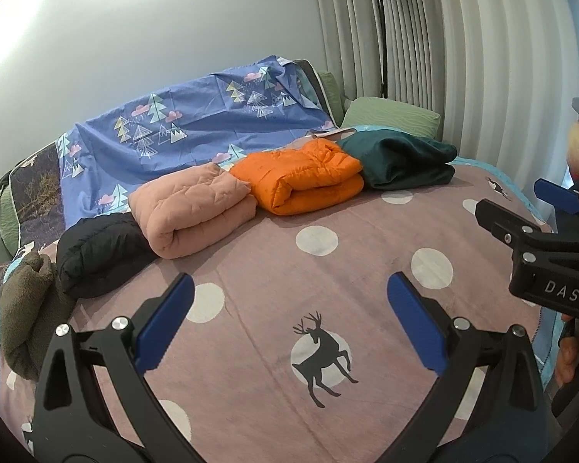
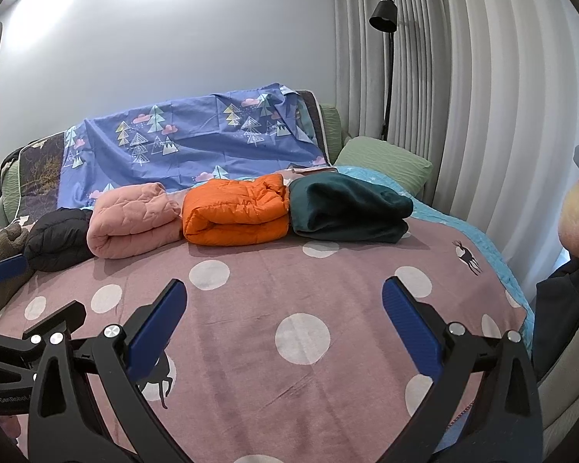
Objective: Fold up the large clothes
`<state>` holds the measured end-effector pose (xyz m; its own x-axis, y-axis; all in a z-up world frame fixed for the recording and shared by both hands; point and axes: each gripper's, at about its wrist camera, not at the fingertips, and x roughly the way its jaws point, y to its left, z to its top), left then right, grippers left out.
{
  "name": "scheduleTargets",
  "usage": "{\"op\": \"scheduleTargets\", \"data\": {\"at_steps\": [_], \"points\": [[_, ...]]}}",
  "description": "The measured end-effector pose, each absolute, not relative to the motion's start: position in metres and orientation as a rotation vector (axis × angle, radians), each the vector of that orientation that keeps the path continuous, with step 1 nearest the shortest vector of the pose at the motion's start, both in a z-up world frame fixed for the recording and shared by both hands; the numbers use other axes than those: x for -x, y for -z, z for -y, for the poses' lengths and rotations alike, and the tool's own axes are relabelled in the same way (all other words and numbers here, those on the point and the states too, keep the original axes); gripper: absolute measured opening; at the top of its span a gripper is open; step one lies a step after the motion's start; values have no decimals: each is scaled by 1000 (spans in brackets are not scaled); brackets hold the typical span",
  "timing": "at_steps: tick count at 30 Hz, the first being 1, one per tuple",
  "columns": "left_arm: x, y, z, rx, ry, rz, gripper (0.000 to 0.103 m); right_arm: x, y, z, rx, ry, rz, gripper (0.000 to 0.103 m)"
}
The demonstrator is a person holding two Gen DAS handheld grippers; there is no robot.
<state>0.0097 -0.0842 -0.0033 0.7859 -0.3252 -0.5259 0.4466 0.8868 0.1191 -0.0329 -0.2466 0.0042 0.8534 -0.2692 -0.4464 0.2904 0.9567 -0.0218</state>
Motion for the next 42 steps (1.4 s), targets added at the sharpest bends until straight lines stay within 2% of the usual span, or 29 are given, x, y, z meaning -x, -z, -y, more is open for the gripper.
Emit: {"op": "scheduleTargets", "data": {"at_steps": [42], "points": [[-9,10,82,-237,425,-530,101,36,3,244,-46,309,-471,101]]}}
